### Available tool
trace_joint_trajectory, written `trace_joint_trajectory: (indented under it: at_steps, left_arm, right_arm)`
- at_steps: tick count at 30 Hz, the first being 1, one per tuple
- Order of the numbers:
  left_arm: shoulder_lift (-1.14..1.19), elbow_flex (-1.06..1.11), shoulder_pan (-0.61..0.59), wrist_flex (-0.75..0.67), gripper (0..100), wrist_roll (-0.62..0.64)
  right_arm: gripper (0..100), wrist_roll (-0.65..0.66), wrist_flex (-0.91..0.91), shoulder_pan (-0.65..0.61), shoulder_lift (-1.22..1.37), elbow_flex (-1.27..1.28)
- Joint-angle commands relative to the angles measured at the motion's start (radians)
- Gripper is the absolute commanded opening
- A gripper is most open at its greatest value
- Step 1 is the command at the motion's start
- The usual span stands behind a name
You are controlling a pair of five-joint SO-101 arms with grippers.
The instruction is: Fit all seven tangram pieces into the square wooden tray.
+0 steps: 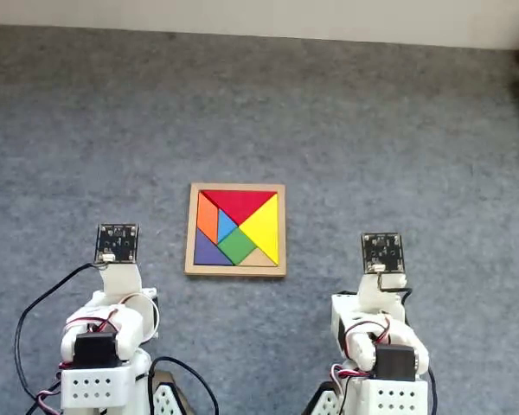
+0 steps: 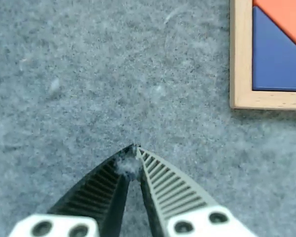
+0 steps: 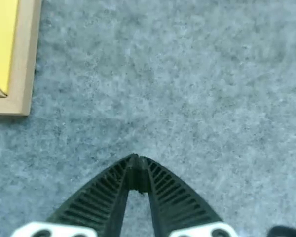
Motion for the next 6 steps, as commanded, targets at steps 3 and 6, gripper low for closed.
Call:
trace_joint_trajectory:
  at_steps: [3,6]
  left_arm:
    - [-0.047,0.019,-0.012,0.005,0,-0.006]
    - [-0.047,0.019,-0.012,0.005,0,-0.006]
  right_arm:
    - [0.9,0.002,0.007,0.008,-0.008,0.148]
    - [0.9,0.002,0.007,0.008,-0.008,0.148]
